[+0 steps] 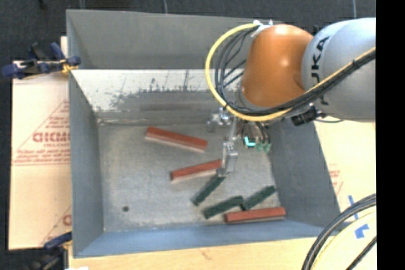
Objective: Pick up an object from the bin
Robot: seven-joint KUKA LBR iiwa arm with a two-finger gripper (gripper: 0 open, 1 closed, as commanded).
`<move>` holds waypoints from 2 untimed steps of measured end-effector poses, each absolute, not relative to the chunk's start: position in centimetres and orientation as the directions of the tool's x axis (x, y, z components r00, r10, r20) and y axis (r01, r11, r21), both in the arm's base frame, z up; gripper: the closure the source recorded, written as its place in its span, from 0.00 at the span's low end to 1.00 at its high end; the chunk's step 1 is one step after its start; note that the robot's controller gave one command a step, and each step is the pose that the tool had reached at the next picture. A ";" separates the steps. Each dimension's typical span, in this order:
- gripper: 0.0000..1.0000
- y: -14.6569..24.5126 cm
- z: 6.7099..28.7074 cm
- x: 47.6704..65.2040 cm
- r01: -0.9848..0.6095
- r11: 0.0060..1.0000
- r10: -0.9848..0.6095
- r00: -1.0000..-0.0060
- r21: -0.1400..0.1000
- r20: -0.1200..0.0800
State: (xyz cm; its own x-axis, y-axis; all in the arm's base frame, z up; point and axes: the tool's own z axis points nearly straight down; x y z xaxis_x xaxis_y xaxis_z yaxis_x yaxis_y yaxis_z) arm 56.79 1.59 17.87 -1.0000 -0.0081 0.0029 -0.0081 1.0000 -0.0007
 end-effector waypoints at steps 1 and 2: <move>0.00 1.6 18.2 57.0 -0.008 1.000 -0.008 -1.000 0.000 -0.004; 0.00 0.9 15.3 56.6 -0.090 0.996 -0.090 -0.996 -0.002 -0.009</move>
Offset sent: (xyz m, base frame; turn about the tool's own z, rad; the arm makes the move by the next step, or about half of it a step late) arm -0.0174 -0.0284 -0.1087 -0.3073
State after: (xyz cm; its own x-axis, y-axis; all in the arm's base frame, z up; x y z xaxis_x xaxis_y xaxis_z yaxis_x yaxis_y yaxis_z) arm 56.59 0.85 15.31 -0.9959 -0.0898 -0.0090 -0.0898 0.9960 -0.0019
